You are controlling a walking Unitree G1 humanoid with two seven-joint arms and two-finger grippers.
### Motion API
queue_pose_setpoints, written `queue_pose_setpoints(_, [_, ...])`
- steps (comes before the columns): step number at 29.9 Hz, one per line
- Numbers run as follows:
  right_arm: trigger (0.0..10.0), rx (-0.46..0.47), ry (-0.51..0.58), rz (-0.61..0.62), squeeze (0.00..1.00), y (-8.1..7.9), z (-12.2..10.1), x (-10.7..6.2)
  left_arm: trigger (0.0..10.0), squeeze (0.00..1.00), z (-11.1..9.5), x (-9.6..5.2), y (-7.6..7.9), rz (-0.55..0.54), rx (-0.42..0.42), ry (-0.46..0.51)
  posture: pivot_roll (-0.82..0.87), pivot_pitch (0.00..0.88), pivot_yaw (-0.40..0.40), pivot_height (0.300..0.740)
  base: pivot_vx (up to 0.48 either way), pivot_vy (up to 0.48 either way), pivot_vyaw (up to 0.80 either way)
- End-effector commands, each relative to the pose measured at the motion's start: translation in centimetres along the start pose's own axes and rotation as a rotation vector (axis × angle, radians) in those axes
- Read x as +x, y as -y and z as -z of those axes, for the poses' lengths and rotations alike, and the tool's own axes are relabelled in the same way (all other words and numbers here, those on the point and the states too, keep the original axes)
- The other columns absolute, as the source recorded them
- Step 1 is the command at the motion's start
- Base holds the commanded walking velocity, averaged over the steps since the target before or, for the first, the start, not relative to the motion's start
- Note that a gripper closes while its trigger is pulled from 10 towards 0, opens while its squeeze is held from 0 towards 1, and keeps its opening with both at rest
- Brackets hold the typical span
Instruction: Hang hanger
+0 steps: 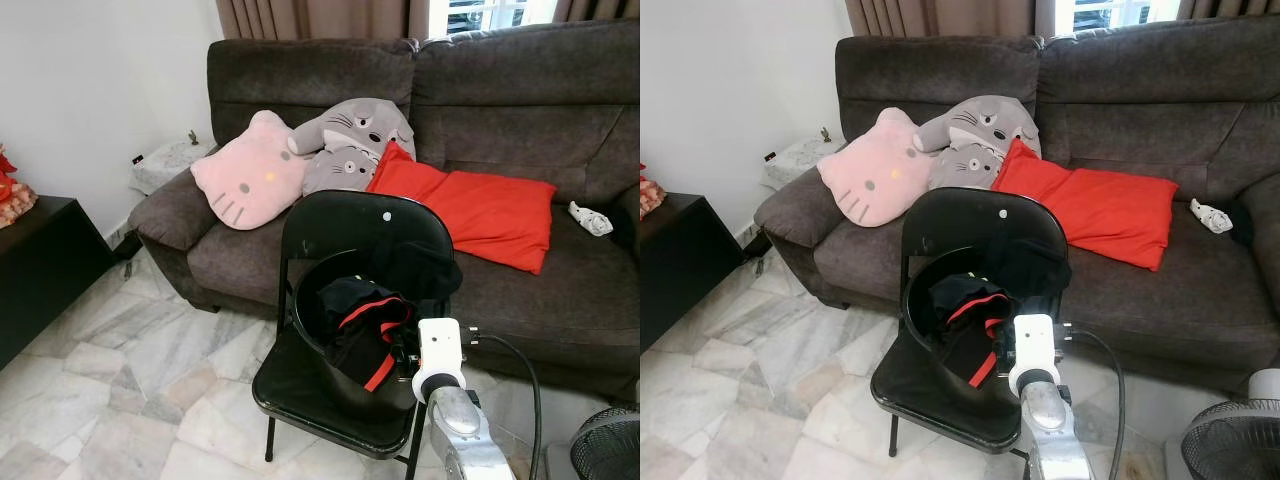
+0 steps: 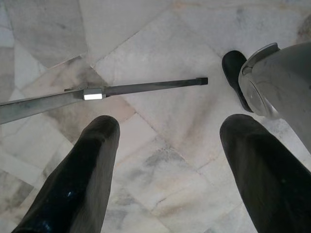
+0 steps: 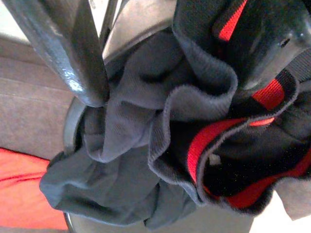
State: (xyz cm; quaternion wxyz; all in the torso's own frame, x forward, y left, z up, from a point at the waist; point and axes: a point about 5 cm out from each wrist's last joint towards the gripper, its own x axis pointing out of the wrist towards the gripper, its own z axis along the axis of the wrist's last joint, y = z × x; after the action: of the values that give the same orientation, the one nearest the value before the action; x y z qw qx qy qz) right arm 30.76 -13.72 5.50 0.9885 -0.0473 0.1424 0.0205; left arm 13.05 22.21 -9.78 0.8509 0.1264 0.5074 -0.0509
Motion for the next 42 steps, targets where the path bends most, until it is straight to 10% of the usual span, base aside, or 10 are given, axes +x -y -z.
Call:
queue_pose_setpoints(1, [10.0,0.008,0.025,-0.035,0.00,-0.7,-0.7,0.3,10.0,0.00,0.5,-0.2,-0.9,-0.019,0.014,-0.028,-0.09,0.000,0.183,0.740,0.000,0.000,0.00])
queue_pose_setpoints(26, [10.0,-0.054,0.114,-0.010,0.00,-0.1,-3.3,0.9,10.0,0.00,0.5,-0.2,-0.8,-0.012,0.016,-0.031,-0.09,0.000,0.182,0.740,0.000,0.000,0.00])
queue_pose_setpoints(42, [10.0,0.171,-0.007,-0.068,0.00,0.3,-3.0,3.0,10.0,0.00,0.4,-0.1,-0.8,-0.008,0.022,-0.034,-0.08,0.000,0.184,0.740,0.000,0.000,0.00])
